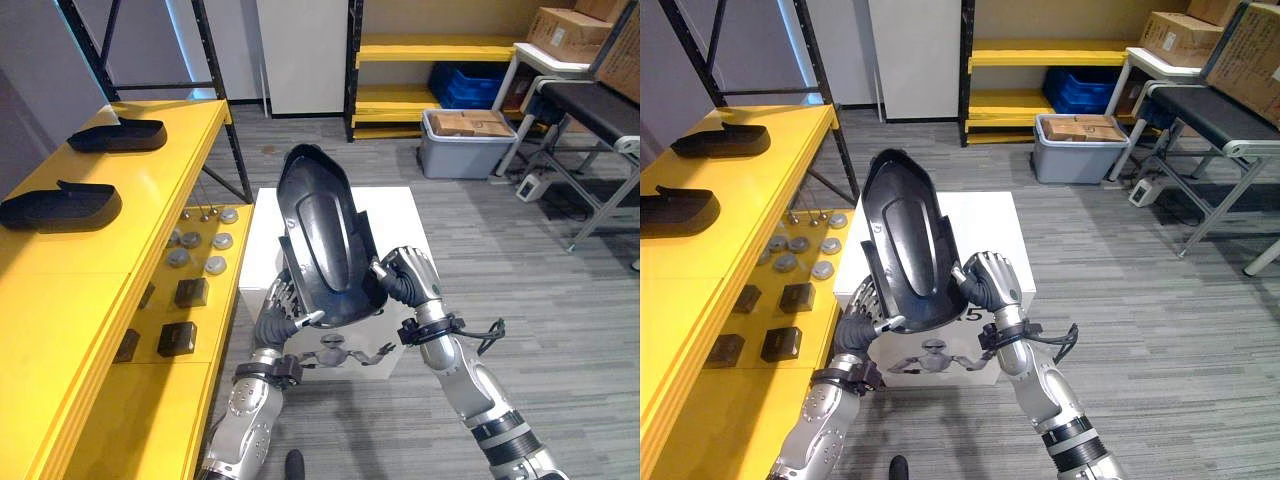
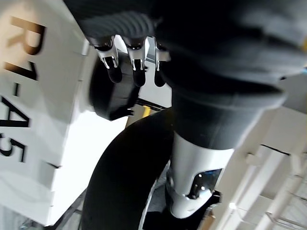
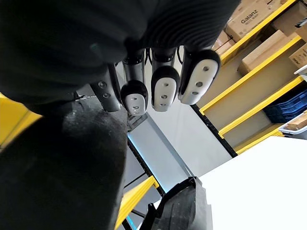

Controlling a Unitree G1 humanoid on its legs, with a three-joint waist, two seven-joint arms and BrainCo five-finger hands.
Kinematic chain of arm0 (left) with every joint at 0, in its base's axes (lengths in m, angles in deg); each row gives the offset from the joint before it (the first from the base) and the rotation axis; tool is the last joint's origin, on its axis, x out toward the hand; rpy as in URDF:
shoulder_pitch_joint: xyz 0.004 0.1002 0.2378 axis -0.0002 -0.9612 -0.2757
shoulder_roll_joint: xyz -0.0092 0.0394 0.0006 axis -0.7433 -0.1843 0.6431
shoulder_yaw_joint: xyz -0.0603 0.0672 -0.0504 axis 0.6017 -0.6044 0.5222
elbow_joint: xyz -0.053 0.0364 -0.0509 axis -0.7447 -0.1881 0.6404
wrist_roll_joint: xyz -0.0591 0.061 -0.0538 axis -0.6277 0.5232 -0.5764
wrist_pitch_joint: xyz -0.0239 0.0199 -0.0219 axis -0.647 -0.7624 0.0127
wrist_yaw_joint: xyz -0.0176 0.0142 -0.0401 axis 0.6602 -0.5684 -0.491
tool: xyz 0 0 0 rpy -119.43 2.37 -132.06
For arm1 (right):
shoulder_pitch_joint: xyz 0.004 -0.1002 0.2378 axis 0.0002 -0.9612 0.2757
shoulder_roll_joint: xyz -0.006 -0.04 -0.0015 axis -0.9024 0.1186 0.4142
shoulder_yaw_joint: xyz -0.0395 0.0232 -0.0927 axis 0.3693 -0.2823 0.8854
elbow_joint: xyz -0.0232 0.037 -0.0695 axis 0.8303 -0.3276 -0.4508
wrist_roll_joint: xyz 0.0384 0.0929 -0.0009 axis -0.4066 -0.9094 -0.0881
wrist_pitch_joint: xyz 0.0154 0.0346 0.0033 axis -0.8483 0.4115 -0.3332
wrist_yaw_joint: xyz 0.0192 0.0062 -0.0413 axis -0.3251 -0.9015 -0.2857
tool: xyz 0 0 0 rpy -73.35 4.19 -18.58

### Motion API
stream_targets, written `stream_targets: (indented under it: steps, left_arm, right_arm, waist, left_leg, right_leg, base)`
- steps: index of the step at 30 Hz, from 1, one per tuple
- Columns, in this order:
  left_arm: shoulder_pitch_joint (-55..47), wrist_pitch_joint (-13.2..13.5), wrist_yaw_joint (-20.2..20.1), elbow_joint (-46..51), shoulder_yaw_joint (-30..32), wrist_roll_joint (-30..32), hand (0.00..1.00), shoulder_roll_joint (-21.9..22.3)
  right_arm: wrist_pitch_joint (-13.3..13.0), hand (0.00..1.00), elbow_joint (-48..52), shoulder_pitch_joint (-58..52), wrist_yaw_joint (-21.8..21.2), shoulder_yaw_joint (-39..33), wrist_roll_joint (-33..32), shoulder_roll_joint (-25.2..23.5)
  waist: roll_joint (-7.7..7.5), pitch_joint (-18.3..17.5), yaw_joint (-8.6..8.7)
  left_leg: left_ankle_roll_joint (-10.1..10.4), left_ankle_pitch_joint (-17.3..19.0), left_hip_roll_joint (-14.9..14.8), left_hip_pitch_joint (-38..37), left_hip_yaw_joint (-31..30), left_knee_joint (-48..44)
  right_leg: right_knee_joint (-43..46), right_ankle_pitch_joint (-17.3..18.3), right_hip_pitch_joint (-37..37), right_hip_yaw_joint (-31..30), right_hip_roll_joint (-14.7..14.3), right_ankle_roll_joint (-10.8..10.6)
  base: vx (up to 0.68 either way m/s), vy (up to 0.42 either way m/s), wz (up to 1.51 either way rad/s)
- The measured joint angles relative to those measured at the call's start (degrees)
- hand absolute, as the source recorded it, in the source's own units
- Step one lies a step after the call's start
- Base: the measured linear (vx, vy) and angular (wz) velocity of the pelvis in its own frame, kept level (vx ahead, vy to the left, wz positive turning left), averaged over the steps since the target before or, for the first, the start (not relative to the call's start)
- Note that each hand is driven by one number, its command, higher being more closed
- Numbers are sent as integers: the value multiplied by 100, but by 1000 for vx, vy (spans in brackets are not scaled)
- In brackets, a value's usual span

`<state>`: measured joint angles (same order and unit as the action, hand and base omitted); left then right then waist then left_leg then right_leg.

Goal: Walk over and take plastic housings, then place them on the shelf

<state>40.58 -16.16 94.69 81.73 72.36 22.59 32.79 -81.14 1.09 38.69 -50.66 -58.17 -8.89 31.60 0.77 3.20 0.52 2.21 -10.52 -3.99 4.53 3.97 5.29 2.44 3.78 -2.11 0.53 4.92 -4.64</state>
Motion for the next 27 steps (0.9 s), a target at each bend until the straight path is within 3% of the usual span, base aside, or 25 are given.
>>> stream_targets:
  steps: [1, 2, 12, 15, 16, 24, 27]
  left_arm:
    - [218, -51, 29, -333, -50, -253, 0, -131]
    - [268, -55, 27, -336, -154, -274, 100, -180]
    - [341, -114, 62, -657, -124, -451, 100, -323]
    - [342, -118, 122, -732, -46, -448, 100, -373]
    - [344, -124, 124, -745, -57, -447, 100, -407]
    - [344, -156, 138, -751, -47, -411, 100, -496]
    - [341, -168, 160, -597, 8, 7, 100, -462]
  right_arm:
    - [0, 100, -2, -2, -31, 304, 3, 176]
    - [-1, 100, -3, -4, -80, 447, 7, 220]
    - [-42, 100, -316, -33, -300, 1173, 244, 680]
    - [-245, 100, -315, -69, -305, 1376, 247, 726]
    - [-263, 0, -315, -96, -306, 1384, 248, 724]
    - [-407, 0, -315, -304, -280, 1467, 248, 750]
    - [-418, 0, -205, -578, -270, 1234, 245, 655]
  waist:
    - [-1, -35, -3]
    - [-4, -66, 0]
    - [-6, -96, -14]
    - [-6, -97, -4]
    - [-6, -97, -7]
    - [-16, -103, -31]
    - [-30, -110, -98]
  left_leg:
    - [14, 9, -34, 1, 7, -2]
    - [14, 10, -34, 1, 6, -2]
    - [3, 1, -61, -17, 6, -3]
    - [8, 3, -76, -46, 6, -3]
    - [12, 5, -78, -61, 5, -3]
    - [51, 35, -85, -75, -9, -2]
    - [32, 21, -79, -73, -10, -1]
  right_leg:
    - [-34, -18, -24, -6, -30, 24]
    - [-85, -28, -51, -7, -30, 35]
    - [-134, -32, -104, -10, -60, 44]
    - [-134, -32, -128, -10, -71, 46]
    - [-134, -32, -141, -10, -73, 46]
    - [-134, -37, -162, -4, -81, 54]
    - [-129, -37, -158, 14, -95, 55]
  base:
    - [27, 5, -3]
    - [32, 5, -1]
    - [3, 0, 0]
    - [0, 0, 0]
    - [0, 0, 0]
    - [0, 0, 0]
    - [0, 0, 0]
